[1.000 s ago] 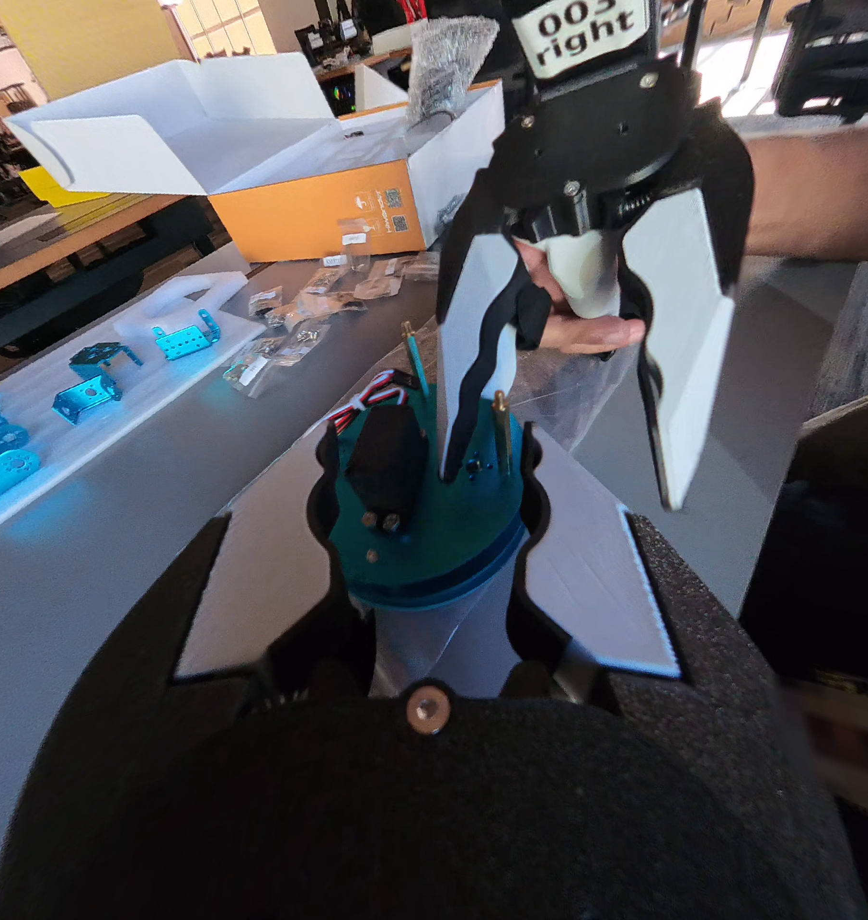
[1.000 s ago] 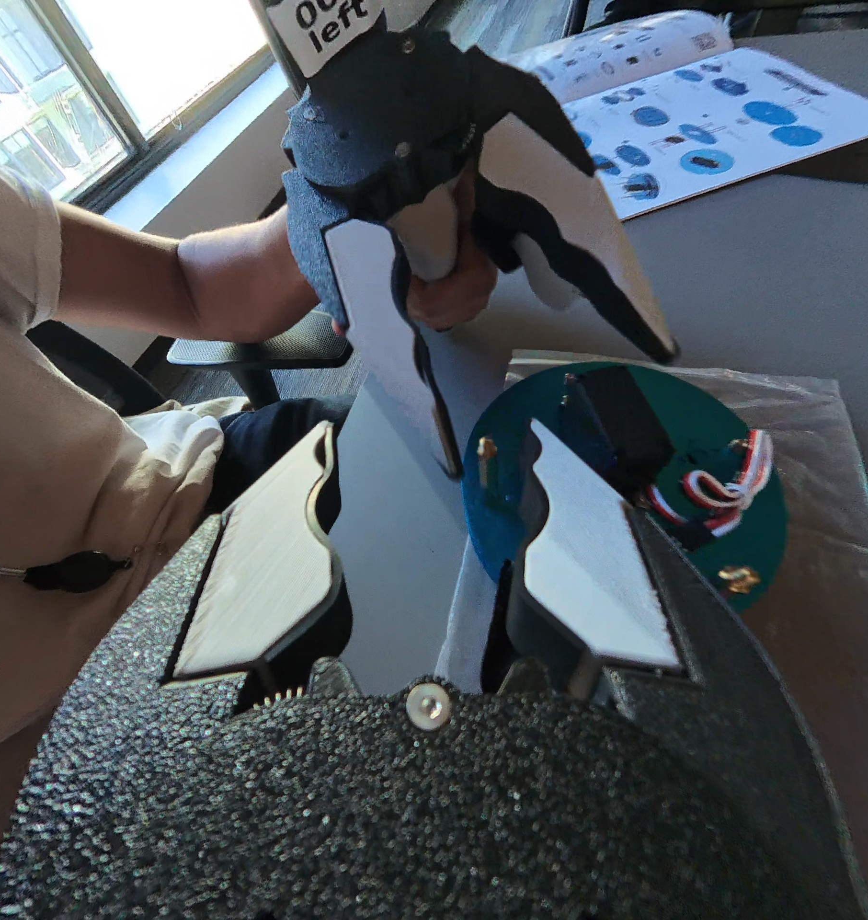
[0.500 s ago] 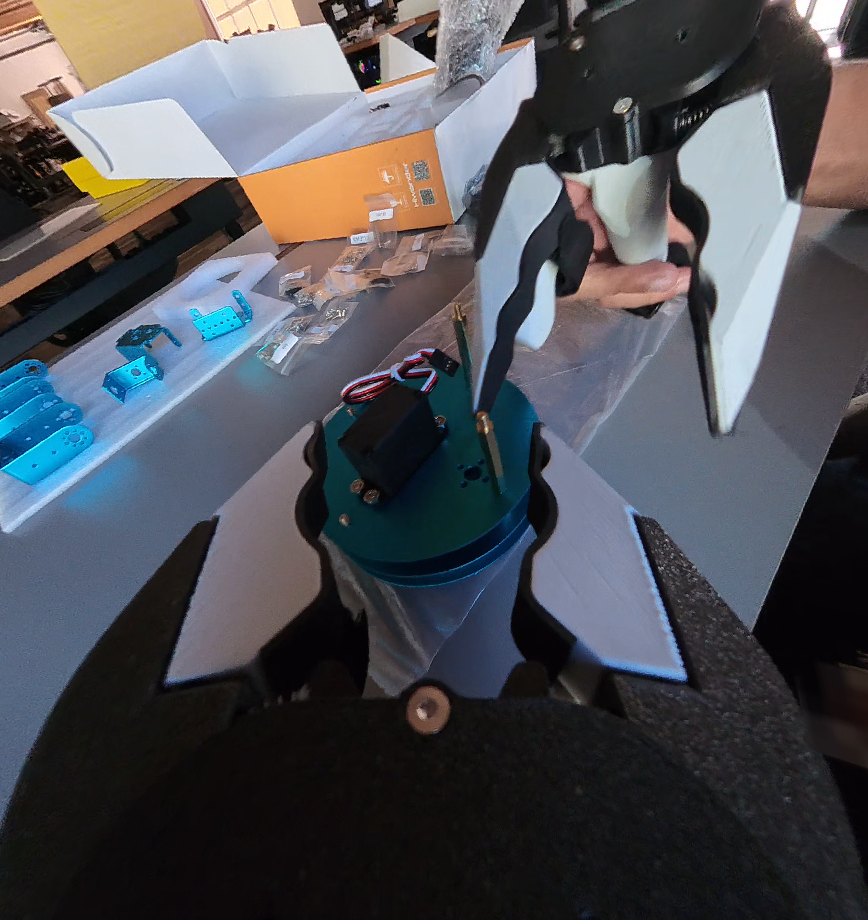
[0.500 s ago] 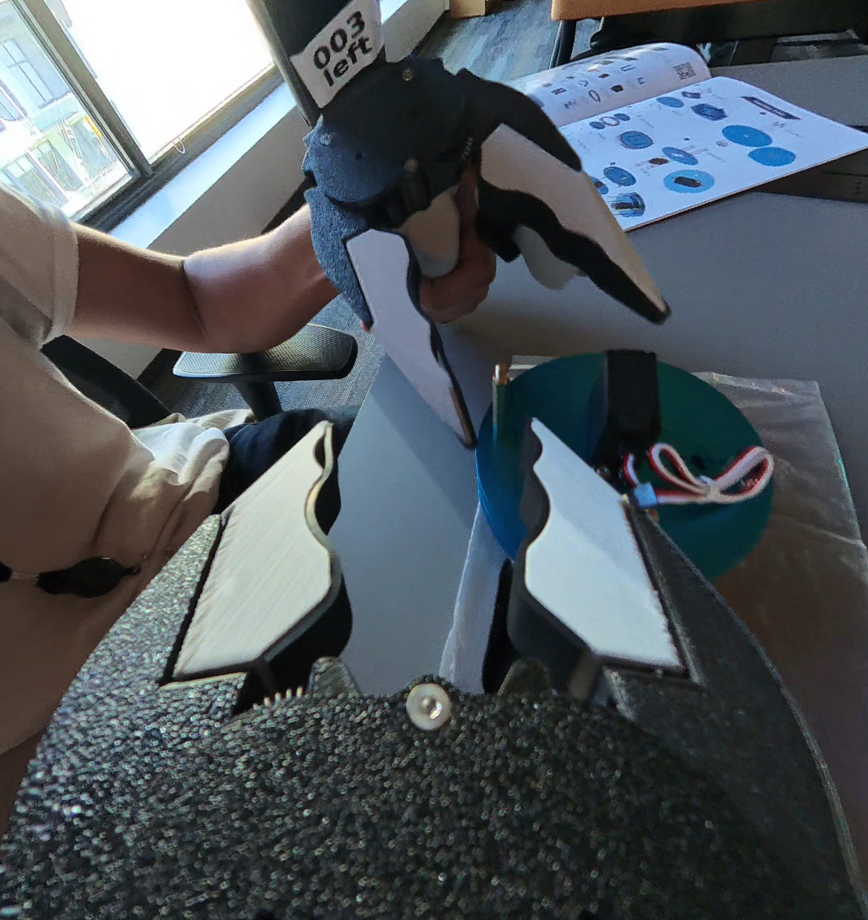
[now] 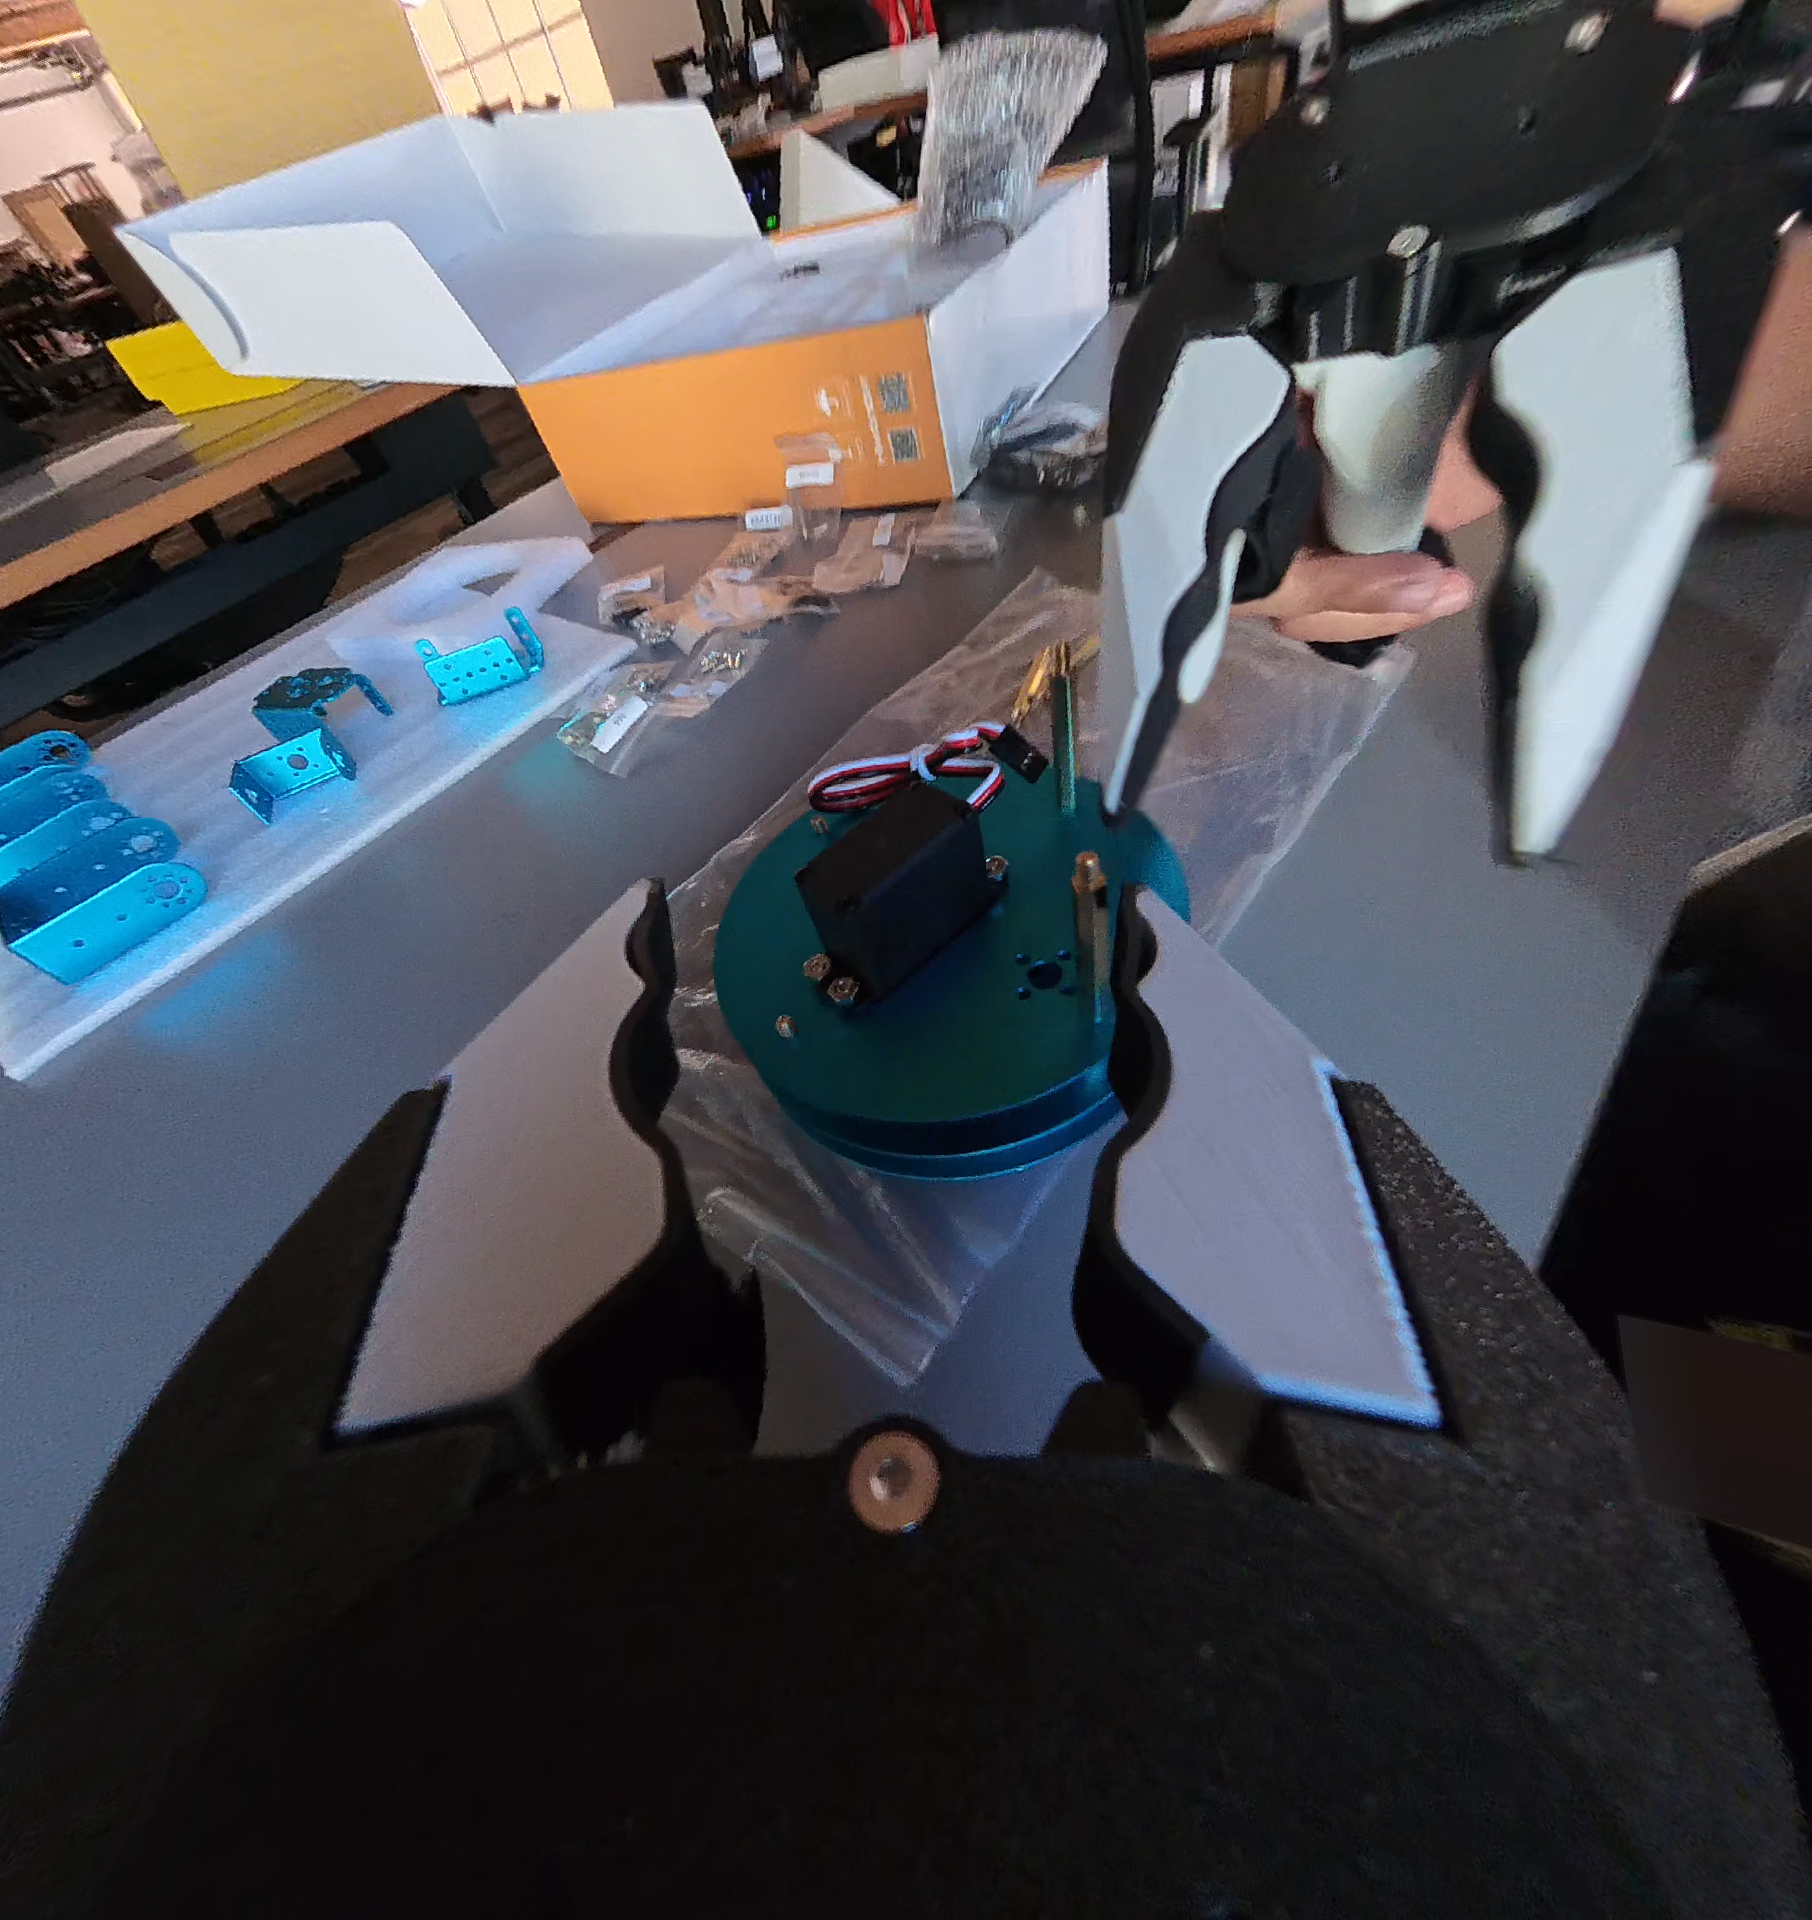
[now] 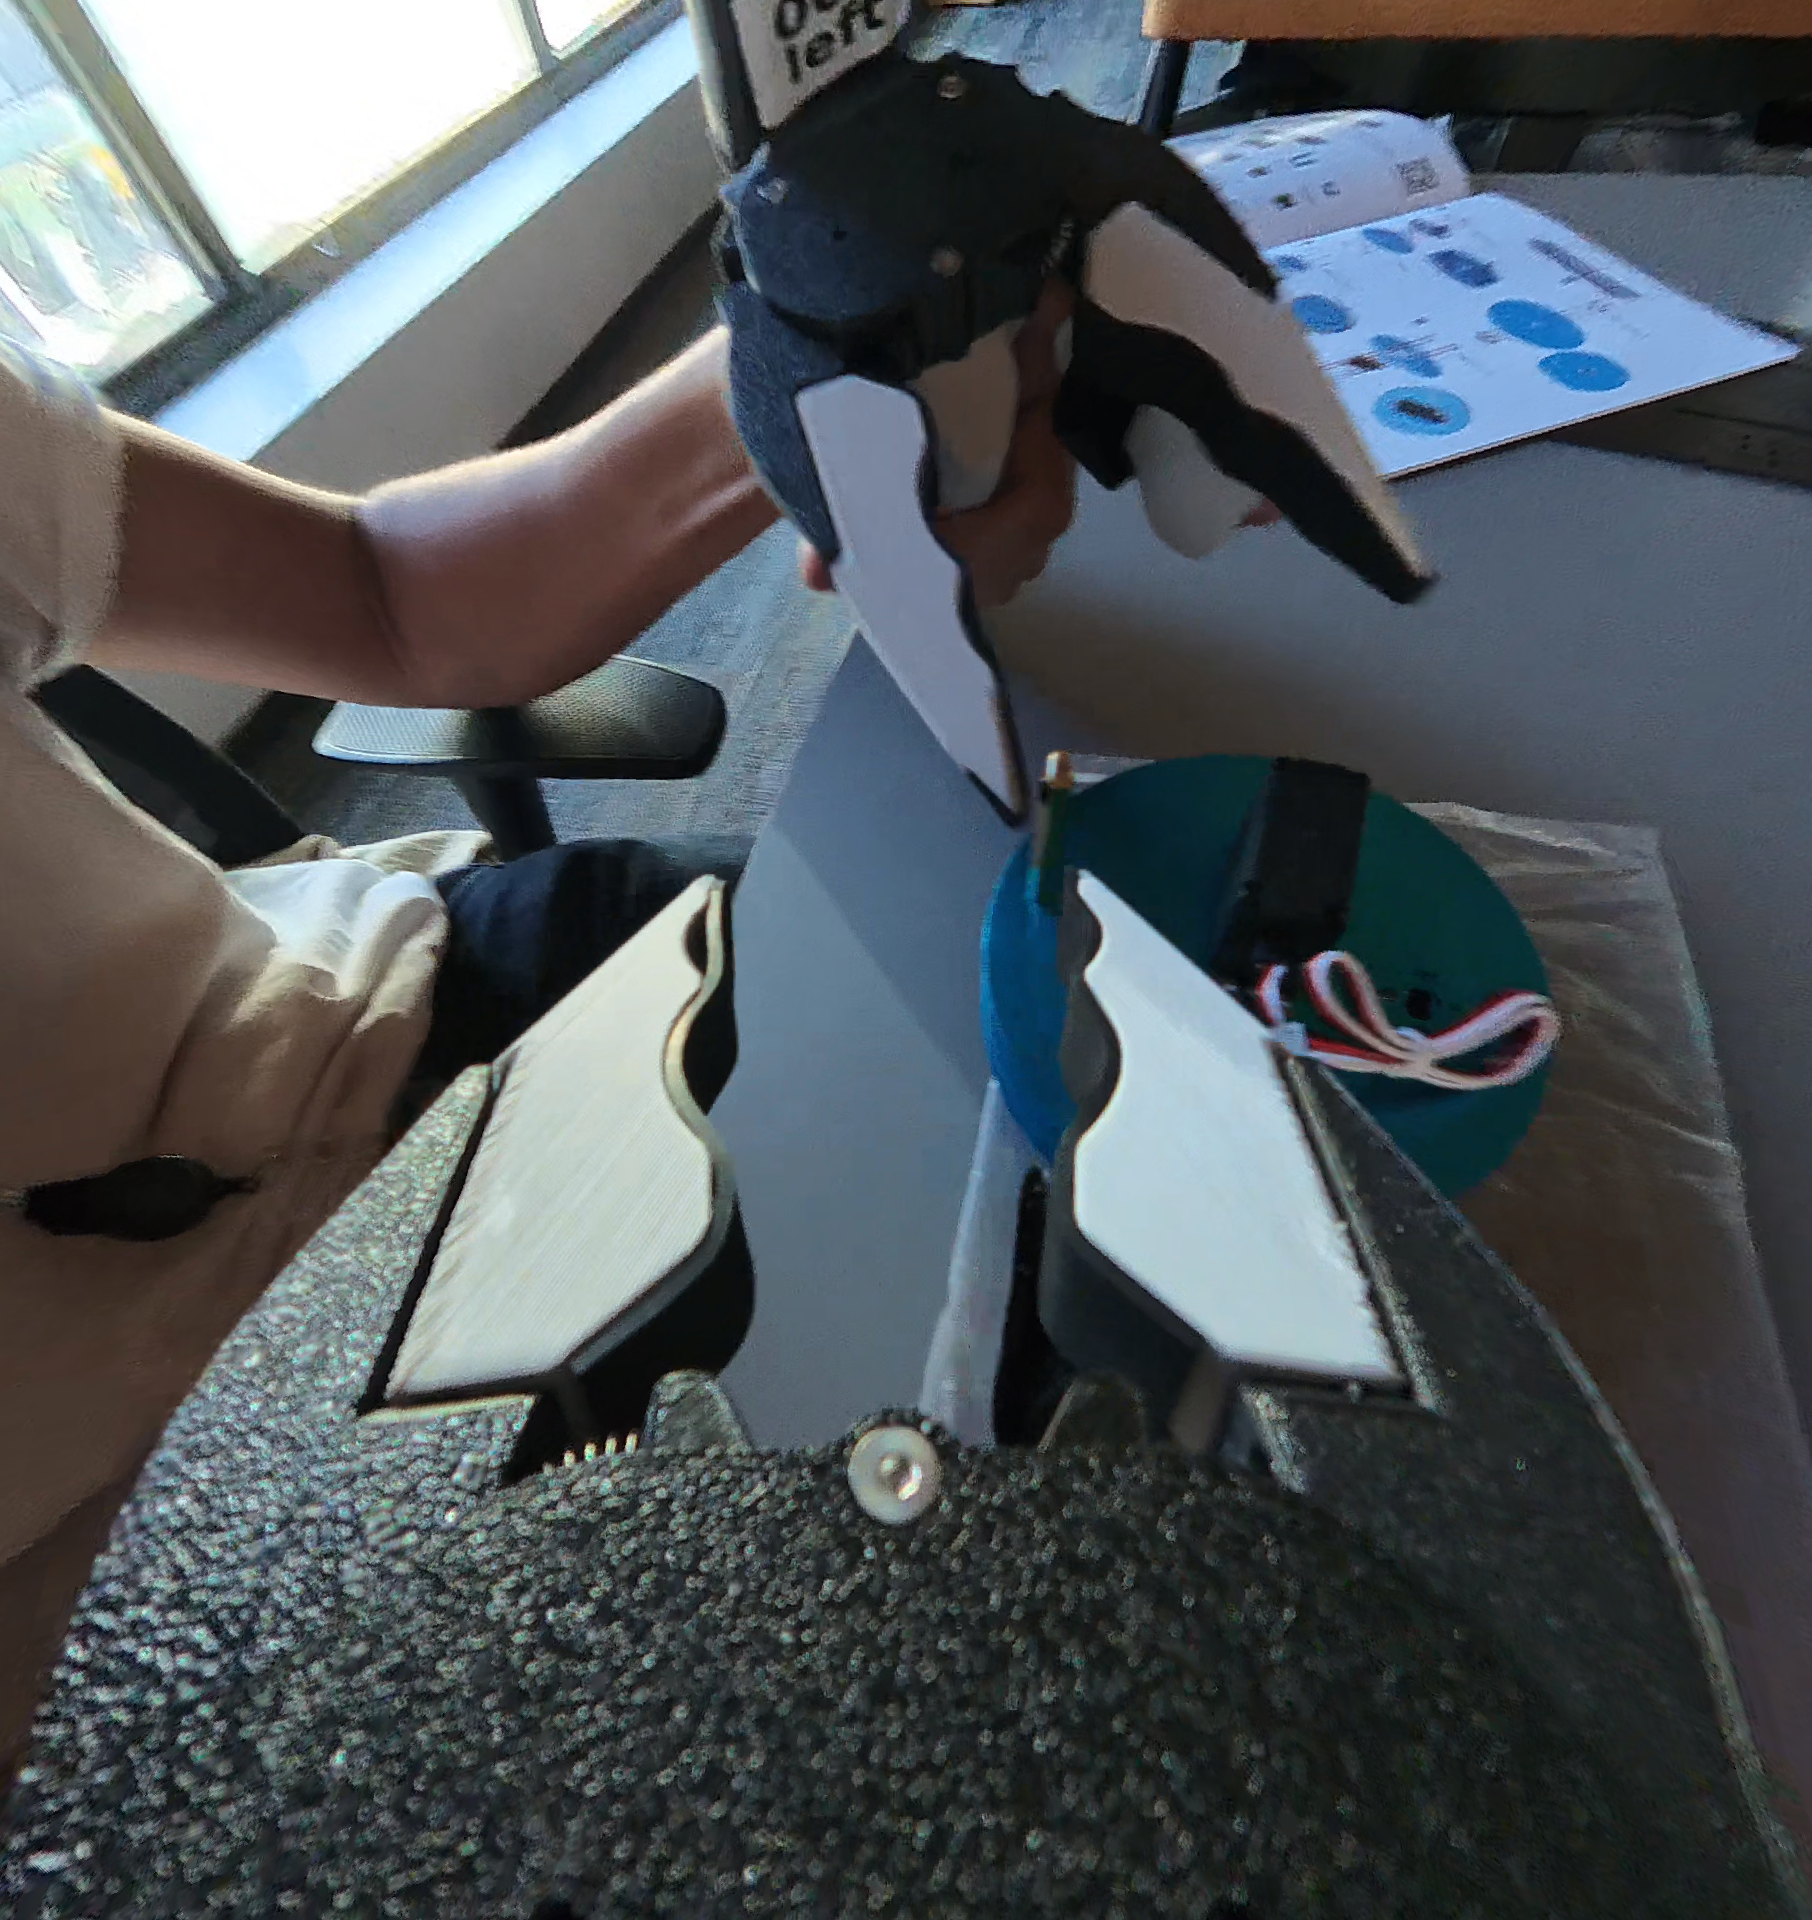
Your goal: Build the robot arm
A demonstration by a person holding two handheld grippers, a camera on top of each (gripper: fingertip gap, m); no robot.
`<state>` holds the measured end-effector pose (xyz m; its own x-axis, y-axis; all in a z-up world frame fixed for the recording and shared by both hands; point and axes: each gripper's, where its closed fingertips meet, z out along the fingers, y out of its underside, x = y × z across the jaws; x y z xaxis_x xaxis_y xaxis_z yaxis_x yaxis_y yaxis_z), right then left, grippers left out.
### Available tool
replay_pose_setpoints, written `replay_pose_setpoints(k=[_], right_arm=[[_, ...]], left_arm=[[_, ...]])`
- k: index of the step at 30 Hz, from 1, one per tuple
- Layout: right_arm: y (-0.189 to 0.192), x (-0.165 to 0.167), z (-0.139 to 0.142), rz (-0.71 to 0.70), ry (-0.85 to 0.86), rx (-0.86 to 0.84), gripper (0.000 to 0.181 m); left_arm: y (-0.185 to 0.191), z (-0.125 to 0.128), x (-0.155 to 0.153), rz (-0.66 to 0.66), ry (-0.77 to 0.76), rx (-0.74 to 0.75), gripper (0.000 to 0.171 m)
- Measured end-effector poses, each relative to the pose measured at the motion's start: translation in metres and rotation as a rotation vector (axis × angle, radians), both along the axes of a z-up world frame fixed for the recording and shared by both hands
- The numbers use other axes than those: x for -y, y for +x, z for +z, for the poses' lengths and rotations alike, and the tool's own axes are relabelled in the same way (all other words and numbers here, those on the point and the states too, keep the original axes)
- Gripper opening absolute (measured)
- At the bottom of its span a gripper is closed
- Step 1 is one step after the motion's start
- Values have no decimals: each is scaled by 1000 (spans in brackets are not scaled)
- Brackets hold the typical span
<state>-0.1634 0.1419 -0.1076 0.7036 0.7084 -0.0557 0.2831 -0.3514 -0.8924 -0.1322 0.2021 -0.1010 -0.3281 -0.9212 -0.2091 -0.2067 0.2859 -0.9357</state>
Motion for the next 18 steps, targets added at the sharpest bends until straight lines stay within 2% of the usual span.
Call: replay_pose_setpoints(k=[3, 7, 9, 12, 14, 18], right_arm=[[10, 0, 10, -25, 28, 115, 53], [13, -2, 10, 3, -53, 278, 62], [17, -6, 8, 14, -108, 339, 63], [19, -12, 3, 54, -170, 441, 56], [16, -14, 0, 109, -189, 558, 57], [12, -23, 1, 284, -148, 943, 47]], left_arm=[[-19, 13, -3, -18, -102, 10, 79], [-36, 19, -25, 119, -123, 29, 59], [-45, 11, -25, 152, -176, 4, 55], [-59, -4, -29, 217, -160, -26, 51], [-68, -11, -28, 225, -127, -55, 49], [-78, -16, -31, 240, -95, -103, 49]])
